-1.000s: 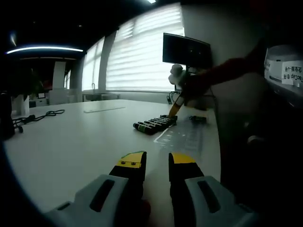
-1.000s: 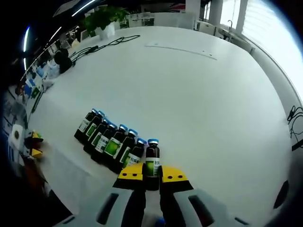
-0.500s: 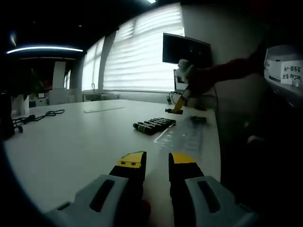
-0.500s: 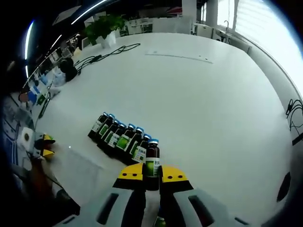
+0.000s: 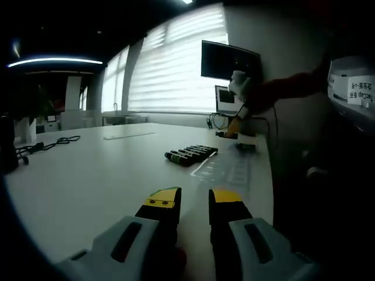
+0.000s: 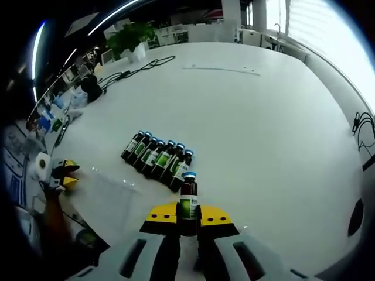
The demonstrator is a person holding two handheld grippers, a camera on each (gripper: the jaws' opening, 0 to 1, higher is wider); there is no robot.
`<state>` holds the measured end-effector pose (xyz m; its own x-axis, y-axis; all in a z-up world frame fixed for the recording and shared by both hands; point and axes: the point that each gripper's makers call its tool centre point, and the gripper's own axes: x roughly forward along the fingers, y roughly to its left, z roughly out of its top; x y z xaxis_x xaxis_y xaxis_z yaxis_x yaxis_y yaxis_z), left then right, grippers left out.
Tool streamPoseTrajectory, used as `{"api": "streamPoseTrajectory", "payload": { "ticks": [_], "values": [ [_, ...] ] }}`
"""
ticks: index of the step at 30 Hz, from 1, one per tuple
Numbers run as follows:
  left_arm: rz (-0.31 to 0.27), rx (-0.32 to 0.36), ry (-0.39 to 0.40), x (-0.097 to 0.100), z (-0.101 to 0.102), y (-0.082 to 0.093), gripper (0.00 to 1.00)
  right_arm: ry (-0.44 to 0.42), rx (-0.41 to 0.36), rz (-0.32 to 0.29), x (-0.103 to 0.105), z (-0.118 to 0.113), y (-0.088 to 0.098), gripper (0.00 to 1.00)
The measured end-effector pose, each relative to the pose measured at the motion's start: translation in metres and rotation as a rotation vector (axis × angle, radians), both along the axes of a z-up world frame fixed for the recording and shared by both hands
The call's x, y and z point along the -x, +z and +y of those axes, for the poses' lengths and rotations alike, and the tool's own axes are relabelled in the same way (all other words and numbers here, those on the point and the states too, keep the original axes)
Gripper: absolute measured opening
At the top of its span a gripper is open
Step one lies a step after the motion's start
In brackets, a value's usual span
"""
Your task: Grip medicine bottles put into box
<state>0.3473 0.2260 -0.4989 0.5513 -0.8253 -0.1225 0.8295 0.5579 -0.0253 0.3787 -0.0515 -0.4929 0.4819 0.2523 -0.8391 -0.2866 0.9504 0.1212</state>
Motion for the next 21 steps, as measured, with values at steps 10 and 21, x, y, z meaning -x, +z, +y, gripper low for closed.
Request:
{"api": "streamPoseTrajectory", "payload": {
  "ticks": [10, 21],
  "values": [
    [-0.002, -0.003, 0.001, 0.000, 0.000, 0.000, 0.13, -0.028, -0.036, 0.020, 0.020, -0.002, -0.007, 0.07],
    [-0.002, -0.006, 0.002, -0.001, 0.000, -0.001, 0.13, -0.046, -0.037, 0.040, 0.036, -0.008, -0.012, 0.07]
  ]
}}
